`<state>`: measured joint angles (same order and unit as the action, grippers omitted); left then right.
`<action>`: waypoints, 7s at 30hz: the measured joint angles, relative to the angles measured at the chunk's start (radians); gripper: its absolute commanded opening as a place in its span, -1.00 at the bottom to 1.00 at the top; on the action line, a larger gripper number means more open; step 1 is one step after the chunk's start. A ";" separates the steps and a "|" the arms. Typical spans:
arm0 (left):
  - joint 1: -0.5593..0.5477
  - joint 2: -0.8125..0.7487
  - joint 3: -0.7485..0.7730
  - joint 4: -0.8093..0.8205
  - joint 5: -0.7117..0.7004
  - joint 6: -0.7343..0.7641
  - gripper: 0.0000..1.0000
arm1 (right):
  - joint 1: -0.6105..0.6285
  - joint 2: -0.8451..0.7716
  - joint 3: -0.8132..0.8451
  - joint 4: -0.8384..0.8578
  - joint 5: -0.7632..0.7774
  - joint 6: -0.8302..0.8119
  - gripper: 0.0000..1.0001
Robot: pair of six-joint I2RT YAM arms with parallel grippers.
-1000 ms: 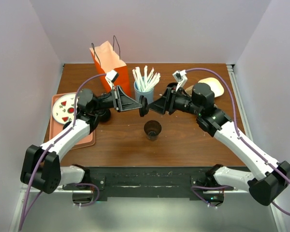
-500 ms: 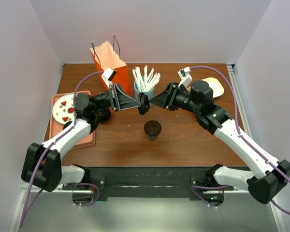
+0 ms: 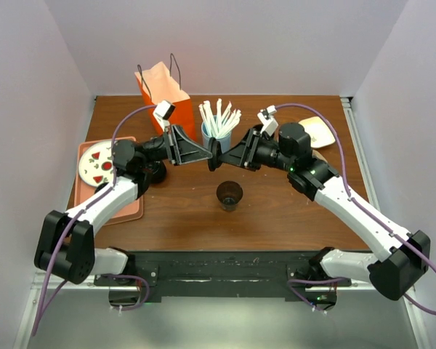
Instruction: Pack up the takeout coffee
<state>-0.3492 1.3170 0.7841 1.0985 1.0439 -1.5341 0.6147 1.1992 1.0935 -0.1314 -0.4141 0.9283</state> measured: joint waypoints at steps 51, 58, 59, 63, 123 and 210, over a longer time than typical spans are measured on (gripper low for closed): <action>0.107 -0.044 0.112 -1.347 -0.407 0.937 0.63 | 0.132 0.393 0.377 -0.864 0.512 -0.402 -1.00; 0.107 0.005 0.112 -1.331 -0.361 0.936 0.59 | 0.133 0.456 0.378 -0.854 0.525 -0.410 -1.00; 0.106 0.009 0.112 -1.324 -0.358 0.936 0.59 | 0.133 0.470 0.378 -0.854 0.528 -0.412 -1.00; 0.106 0.011 0.112 -1.320 -0.349 0.936 0.57 | 0.136 0.509 0.384 -0.855 0.531 -0.417 -1.00; -0.117 0.229 0.142 -1.323 -0.401 0.995 0.19 | -0.053 0.414 0.192 -0.571 0.015 -0.594 0.05; -0.148 0.245 0.134 -1.299 -0.430 0.980 -0.21 | -0.154 0.441 -0.050 -0.284 -0.259 -0.596 -0.16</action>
<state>-0.4976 1.5623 0.9180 -0.2005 0.6140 -0.5541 0.4603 1.6405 1.0439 -0.4156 -0.6731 0.3325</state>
